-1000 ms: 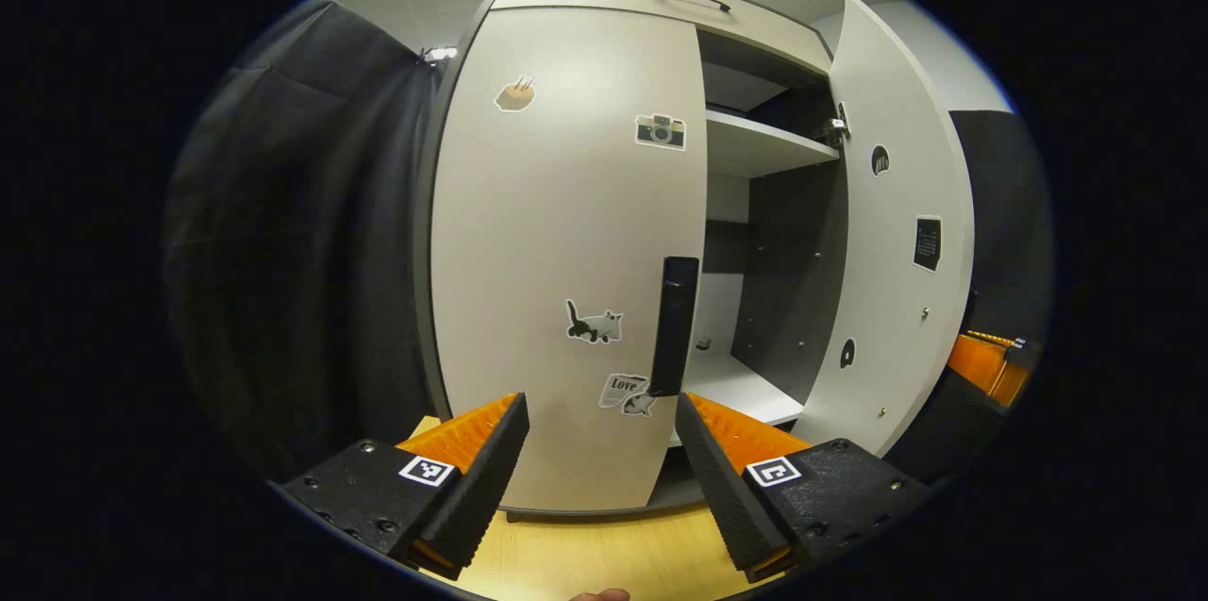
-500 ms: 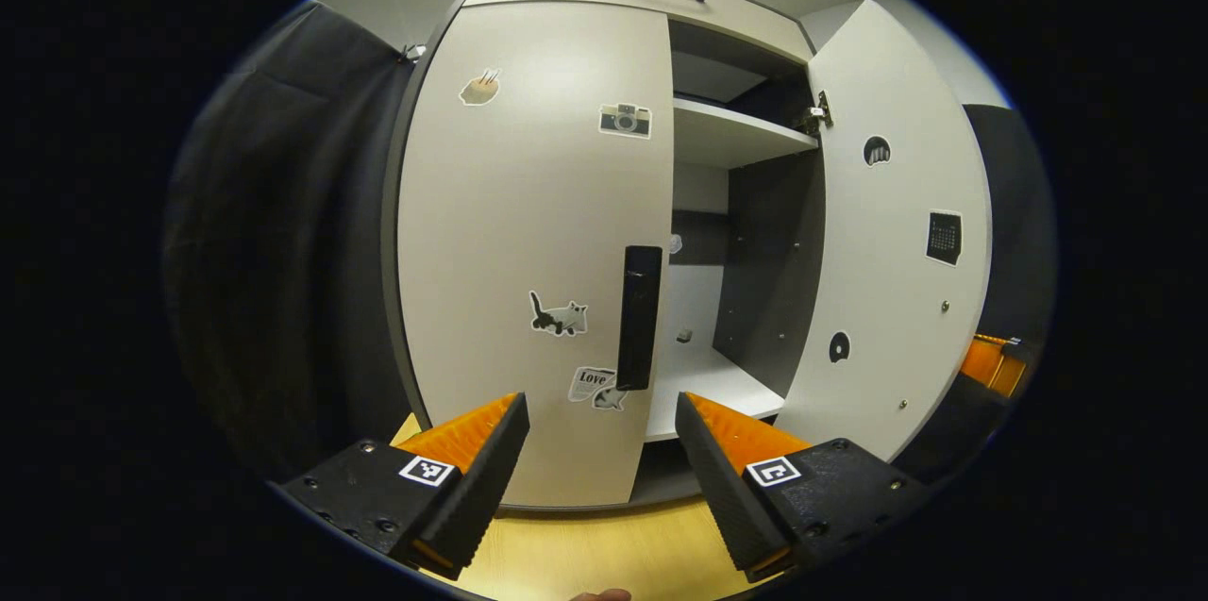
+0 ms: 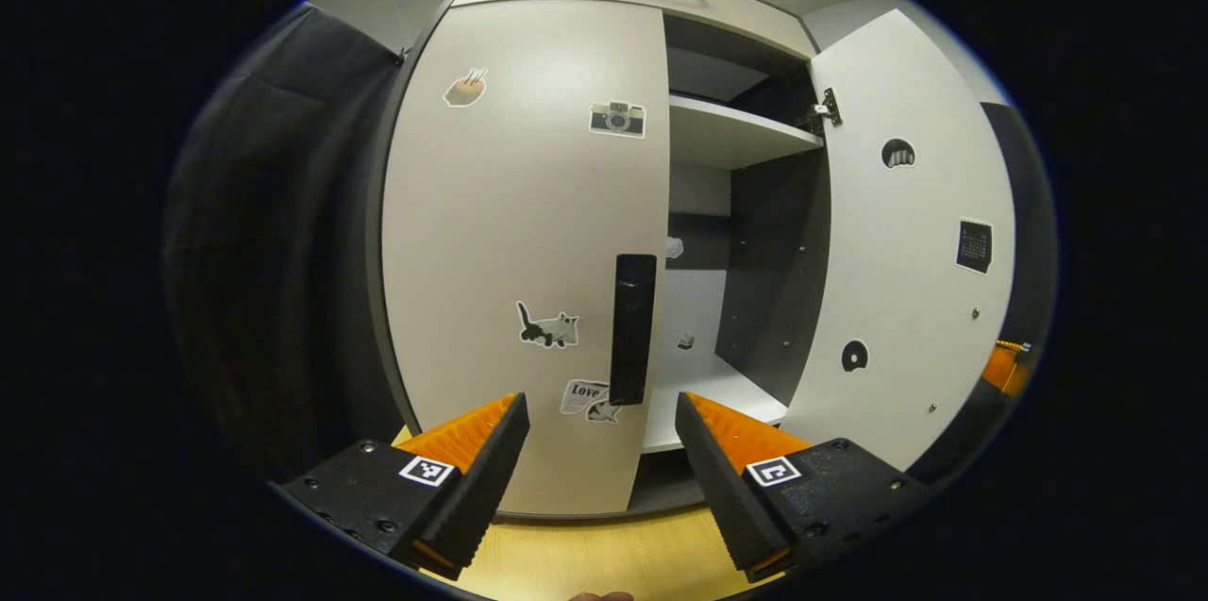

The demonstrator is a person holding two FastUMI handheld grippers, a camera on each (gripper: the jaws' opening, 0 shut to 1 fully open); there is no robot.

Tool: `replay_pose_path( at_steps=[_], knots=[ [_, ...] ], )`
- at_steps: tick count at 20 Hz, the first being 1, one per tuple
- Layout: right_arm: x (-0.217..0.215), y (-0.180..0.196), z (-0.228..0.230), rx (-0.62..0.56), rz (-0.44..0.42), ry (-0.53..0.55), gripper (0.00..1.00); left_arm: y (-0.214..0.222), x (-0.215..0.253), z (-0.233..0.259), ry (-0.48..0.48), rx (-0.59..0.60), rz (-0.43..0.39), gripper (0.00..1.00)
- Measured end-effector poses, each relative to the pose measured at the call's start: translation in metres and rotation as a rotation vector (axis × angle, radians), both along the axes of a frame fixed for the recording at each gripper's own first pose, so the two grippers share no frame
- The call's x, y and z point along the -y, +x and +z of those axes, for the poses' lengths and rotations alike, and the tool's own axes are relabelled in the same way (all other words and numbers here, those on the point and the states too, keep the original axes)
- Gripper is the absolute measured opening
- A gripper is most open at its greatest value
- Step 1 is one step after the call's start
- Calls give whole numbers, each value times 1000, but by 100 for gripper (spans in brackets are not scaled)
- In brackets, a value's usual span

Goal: Open the right door of the double-door shoe cabinet with the right hand, and open the left door with the left hand.

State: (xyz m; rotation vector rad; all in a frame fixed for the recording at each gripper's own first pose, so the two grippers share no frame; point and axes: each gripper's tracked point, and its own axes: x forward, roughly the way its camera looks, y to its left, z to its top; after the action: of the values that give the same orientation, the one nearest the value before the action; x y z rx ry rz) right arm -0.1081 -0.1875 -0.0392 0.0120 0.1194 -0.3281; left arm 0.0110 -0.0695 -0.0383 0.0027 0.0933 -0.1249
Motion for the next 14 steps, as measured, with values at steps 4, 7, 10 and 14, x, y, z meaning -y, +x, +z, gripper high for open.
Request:
replay_pose_path(
  at_steps=[4, 7, 10, 14],
  knots=[
    [24, -11, 0, 3, -62, 0, 1, 14, 7, 0, 7, 4, 5, 97],
    [26, -16, -2, 11, -34, 58, 1, 25, 10, -1, -1, 0, 12, 96],
    [27, -16, -15, -12, -4, 72, 5, 35, 18, -7, -11, -17, 11, 96],
    [34, -28, -22, -39, -25, 32, 7, 53, 20, -11, 9, -27, 31, 95]
  ],
)
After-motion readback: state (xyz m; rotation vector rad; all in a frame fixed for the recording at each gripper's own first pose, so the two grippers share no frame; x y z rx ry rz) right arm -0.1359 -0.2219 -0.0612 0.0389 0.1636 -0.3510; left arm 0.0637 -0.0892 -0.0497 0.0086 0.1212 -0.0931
